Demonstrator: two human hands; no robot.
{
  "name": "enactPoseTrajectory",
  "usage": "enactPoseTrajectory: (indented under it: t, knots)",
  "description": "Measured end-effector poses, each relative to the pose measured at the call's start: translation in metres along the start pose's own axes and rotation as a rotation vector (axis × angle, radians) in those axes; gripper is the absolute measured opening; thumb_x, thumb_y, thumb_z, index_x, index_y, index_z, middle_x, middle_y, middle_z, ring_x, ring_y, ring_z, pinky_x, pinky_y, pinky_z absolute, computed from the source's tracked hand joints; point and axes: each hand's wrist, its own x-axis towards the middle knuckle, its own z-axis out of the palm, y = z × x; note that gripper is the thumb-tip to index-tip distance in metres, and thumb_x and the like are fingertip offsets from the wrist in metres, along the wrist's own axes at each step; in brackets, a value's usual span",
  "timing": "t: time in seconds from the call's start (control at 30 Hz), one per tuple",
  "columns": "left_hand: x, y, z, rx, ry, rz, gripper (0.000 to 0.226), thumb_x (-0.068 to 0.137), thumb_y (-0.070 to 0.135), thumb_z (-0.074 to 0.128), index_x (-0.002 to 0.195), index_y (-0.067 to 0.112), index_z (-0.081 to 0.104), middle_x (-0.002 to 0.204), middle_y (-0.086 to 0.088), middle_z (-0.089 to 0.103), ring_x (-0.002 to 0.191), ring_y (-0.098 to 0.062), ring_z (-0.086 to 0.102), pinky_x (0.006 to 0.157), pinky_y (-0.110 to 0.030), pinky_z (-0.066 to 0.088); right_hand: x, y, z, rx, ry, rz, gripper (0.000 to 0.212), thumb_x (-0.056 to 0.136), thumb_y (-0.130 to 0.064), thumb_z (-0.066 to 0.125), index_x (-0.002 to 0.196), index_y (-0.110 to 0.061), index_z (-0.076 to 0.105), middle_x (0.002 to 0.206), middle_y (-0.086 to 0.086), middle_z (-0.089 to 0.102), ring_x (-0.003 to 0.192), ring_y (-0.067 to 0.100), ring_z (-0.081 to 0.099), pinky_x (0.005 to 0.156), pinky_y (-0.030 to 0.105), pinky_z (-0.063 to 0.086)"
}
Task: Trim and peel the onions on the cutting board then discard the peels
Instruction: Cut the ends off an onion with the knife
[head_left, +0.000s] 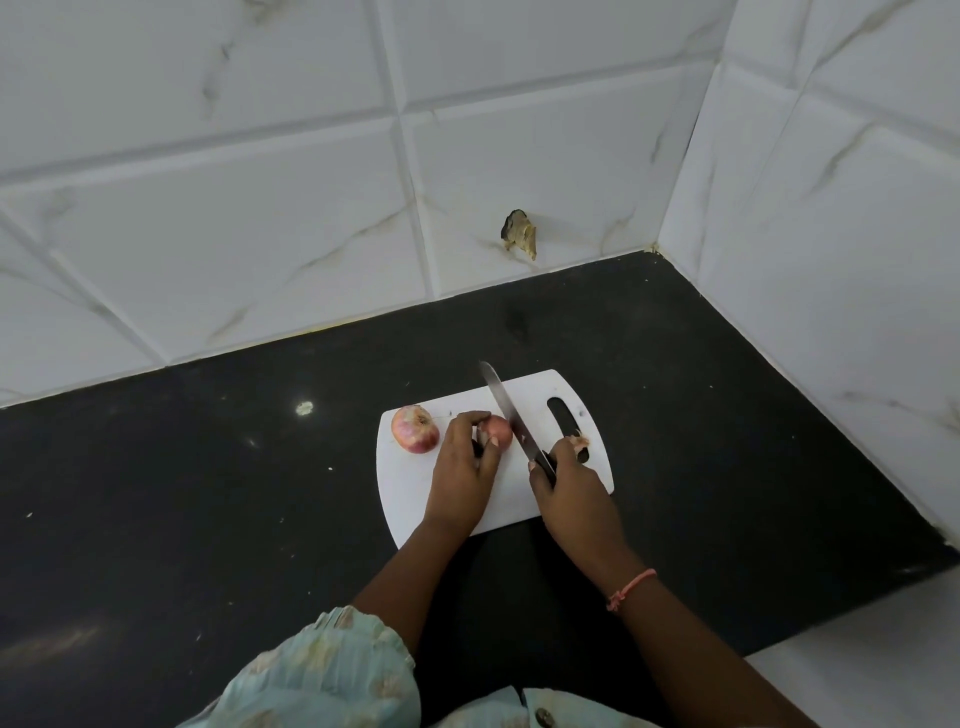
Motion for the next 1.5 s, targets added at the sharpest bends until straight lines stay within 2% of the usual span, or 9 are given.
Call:
enactPoseTrajectory:
  t: [0.2,0.37,0.47,0.57,0.73,1.0,1.13,1.3,1.5]
  knots:
    - [0.002,-0.002,-0.002,0.02,0.019,-0.042,0.031,0.091,0.034,0.072,0.114,0.028,0.052,0.118,0.011,0.06,0.094,-0.01,0.063,0.078,-0.017,0.051,-0.003,0.001,0.004,0.063,-0.018,0.021,0.019,0.1,-0.035,0.048,0.093,-0.02,0.041,0.071,-0.002,0.057,0.063,0.011,0.057,0.051,0.023,0.04]
    - [0.011,-0.002,-0.009,0.001,-0.066,-0.064,0.033,0.097,0.039,0.062,0.126,0.028,0.049,0.122,0.009,0.06,0.095,-0.009,0.064,0.079,-0.019,0.051,0.002,-0.001,-0.005,0.082,-0.004,0.082,0.02,0.101,-0.038,0.044,0.102,-0.019,0.04,0.077,0.003,0.061,0.069,0.016,0.061,0.056,0.032,0.046]
    - [0.013,-0.004,-0.005,-0.016,-0.089,-0.032,0.03,0.102,0.035,0.052,0.131,0.029,0.051,0.13,0.007,0.06,0.096,-0.015,0.064,0.073,-0.023,0.056,0.002,-0.002,-0.008,0.057,-0.038,0.08,0.021,0.101,-0.038,0.044,0.104,-0.018,0.04,0.075,0.002,0.059,0.067,0.015,0.06,0.053,0.027,0.041]
    - [0.013,-0.005,-0.002,-0.106,-0.051,-0.071,0.026,0.104,0.03,0.05,0.129,0.028,0.054,0.127,0.003,0.061,0.081,-0.014,0.062,0.061,-0.017,0.052,0.001,-0.002,-0.004,0.053,-0.042,0.077,0.023,0.101,-0.038,0.045,0.108,-0.016,0.042,0.074,0.001,0.059,0.067,0.015,0.06,0.052,0.026,0.041]
    - [0.01,-0.004,-0.006,-0.18,-0.083,-0.122,0.027,0.103,0.028,0.053,0.13,0.023,0.053,0.106,-0.002,0.066,0.06,-0.007,0.061,0.058,-0.019,0.051,0.001,-0.005,0.0,0.038,-0.011,0.059,0.021,0.101,-0.037,0.045,0.098,-0.017,0.043,0.071,0.001,0.059,0.062,0.012,0.059,0.052,0.027,0.046]
    - [0.007,-0.006,-0.001,-0.159,-0.088,-0.101,0.035,0.093,0.03,0.07,0.125,0.035,0.055,0.118,0.014,0.063,0.091,-0.012,0.065,0.076,-0.026,0.056,-0.003,-0.012,-0.009,-0.232,0.032,-0.03,0.022,0.103,-0.039,0.037,0.108,-0.017,0.039,0.062,-0.007,0.047,0.053,0.007,0.049,0.043,0.017,0.028]
    - [0.011,-0.003,-0.003,-0.188,-0.07,-0.124,0.034,0.091,0.028,0.073,0.12,0.035,0.057,0.112,0.015,0.065,0.087,-0.015,0.066,0.073,-0.027,0.058,-0.002,-0.014,-0.009,-0.402,0.004,-0.062,0.03,0.104,-0.042,0.029,0.116,-0.018,0.042,0.066,-0.008,0.049,0.057,0.009,0.05,0.043,0.018,0.023]
    - [0.013,-0.003,-0.006,-0.186,-0.114,-0.065,0.033,0.087,0.022,0.077,0.114,0.031,0.061,0.114,0.013,0.063,0.086,-0.016,0.065,0.066,-0.023,0.055,0.005,-0.009,-0.009,-0.439,-0.043,-0.083,0.03,0.105,-0.042,0.028,0.11,-0.017,0.045,0.066,-0.008,0.046,0.058,0.01,0.052,0.044,0.02,0.024]
    - [0.014,-0.002,-0.005,-0.16,-0.124,-0.017,0.033,0.085,0.024,0.08,0.108,0.029,0.058,0.111,0.014,0.061,0.086,-0.012,0.063,0.067,-0.024,0.054,0.022,-0.016,-0.01,-0.448,-0.106,-0.071,0.029,0.105,-0.039,0.032,0.113,-0.014,0.046,0.073,-0.005,0.048,0.068,0.017,0.061,0.056,0.028,0.04]
